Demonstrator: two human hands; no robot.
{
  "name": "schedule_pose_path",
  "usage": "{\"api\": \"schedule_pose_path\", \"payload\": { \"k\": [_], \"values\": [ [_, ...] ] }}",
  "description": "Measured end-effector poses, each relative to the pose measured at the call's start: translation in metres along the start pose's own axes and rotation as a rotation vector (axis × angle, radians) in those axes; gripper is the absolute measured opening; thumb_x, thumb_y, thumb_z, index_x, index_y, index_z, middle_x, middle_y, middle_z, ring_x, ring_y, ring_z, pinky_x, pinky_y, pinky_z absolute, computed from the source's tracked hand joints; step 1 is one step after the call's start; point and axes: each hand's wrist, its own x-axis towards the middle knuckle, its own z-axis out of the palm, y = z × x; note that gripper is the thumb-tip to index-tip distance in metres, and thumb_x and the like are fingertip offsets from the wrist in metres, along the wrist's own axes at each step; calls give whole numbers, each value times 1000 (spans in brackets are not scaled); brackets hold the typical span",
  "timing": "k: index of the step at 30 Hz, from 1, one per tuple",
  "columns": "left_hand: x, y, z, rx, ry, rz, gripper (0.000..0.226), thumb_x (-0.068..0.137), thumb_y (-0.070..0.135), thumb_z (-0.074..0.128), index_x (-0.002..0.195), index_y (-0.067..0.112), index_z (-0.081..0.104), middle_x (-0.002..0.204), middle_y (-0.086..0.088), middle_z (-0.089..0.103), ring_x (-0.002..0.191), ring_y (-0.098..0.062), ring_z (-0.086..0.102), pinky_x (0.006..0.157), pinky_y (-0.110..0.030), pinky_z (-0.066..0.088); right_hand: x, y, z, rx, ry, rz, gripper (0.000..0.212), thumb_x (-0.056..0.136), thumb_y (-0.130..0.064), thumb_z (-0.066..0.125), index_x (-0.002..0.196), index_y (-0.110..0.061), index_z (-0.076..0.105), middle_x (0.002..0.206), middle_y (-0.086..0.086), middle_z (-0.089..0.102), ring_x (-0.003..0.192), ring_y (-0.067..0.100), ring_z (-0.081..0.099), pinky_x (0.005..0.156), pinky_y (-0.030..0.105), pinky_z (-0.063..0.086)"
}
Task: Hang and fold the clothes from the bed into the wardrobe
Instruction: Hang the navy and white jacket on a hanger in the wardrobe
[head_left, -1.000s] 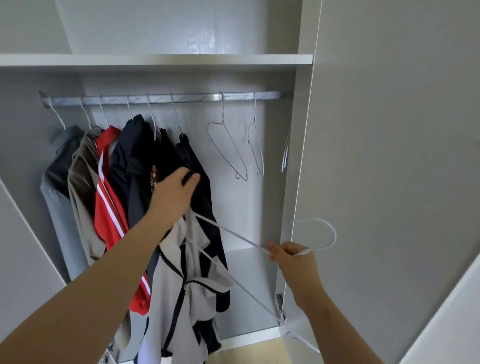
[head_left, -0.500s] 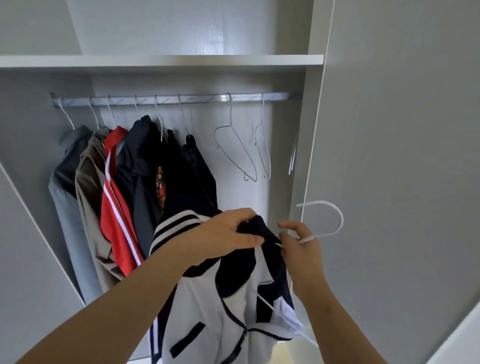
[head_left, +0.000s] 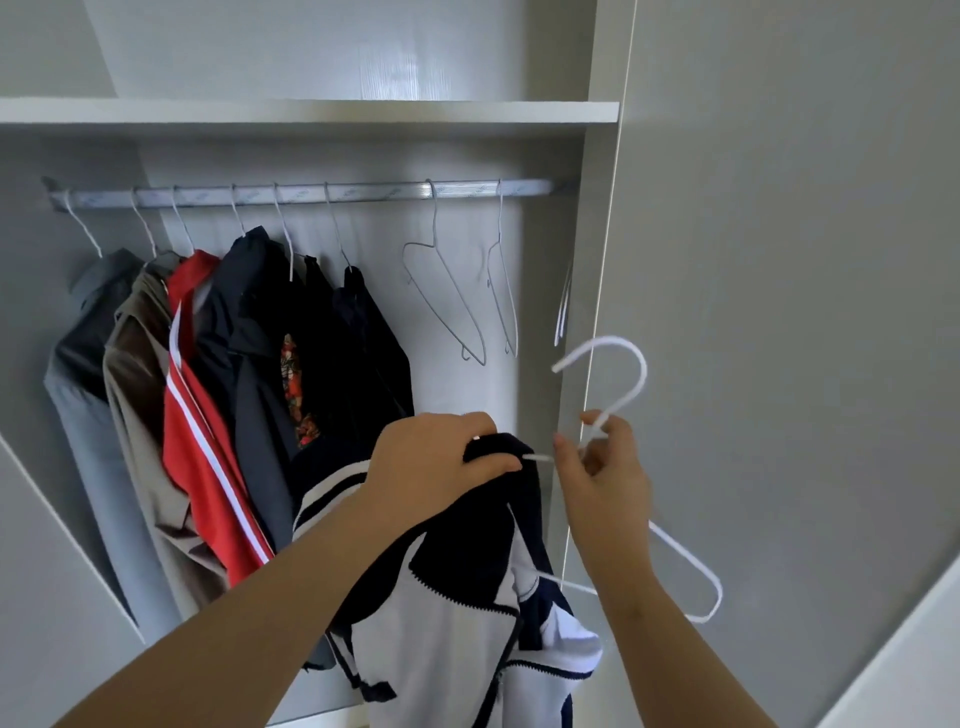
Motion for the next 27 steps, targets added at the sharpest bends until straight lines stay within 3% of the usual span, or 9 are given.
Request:
{"api": "schedule_pose_path", "payload": {
  "k": [3,5,8,10,13,15,20,23,27],
  "values": [
    [5,-2,-7,-111,78,-115,38,73,65,51,89,33,63,75,9,66,74,-8,61,67,-26,47,-8,4,-1,-92,268,-183,19,86,-14,61,105,-14,57,94,-12,53,90,9,49,88,26,35],
    [5,-5,-14,-171,133,-159,33,71,64,55,87,35,61,73,12,65,72,-6,61,65,-24,47,-15,11,-1,-117,347,-225,9,81,-8,55,86,-15,58,82,-8,53,79,11,49,82,30,37],
    [6,-13,-28,-306,229,-203,30,65,64,59,77,38,54,63,13,61,63,1,58,59,-18,43,-21,22,2,-21,98,14,34,80,0,52,68,-31,48,54,-13,53,55,3,49,56,14,38],
    [6,-19,-35,-386,270,-214,34,62,67,59,76,36,53,62,10,60,61,-1,58,60,-21,46,-23,32,6,-88,-50,104,34,79,-2,54,68,-35,50,55,-16,56,56,2,52,52,11,37],
    [6,-27,-45,-493,307,-199,32,61,63,61,76,35,56,61,8,59,55,-4,55,57,-21,47,-22,42,15,-145,-198,183,22,81,-14,62,97,-28,61,94,-11,60,92,9,54,70,11,39],
    [5,-30,-50,-537,339,-188,25,66,52,72,73,33,57,59,6,59,51,-2,53,52,-14,43,-21,46,22,-98,-300,228,45,78,-15,69,120,-26,54,111,-11,53,107,7,48,88,19,39],
    [1,-32,-61,-655,368,-208,16,73,30,75,72,28,59,63,-14,59,55,-19,55,55,-30,49,-31,44,43,-58,-614,168,64,75,-14,69,128,-41,46,109,-14,60,107,13,57,96,36,47],
    [-4,-38,-72,-825,359,-224,17,70,32,75,73,22,62,68,-26,59,61,-30,57,60,-40,51,-34,48,51,-180,-528,171,75,76,-27,70,140,-37,32,131,-9,51,115,24,52,98,45,43],
    [-7,-48,-84,-945,324,-203,17,65,39,79,67,32,64,59,0,61,58,-19,58,58,-30,50,-31,50,55,-423,-474,131,85,79,-38,66,146,-39,14,146,-9,34,127,26,39,101,40,35]
  ]
}}
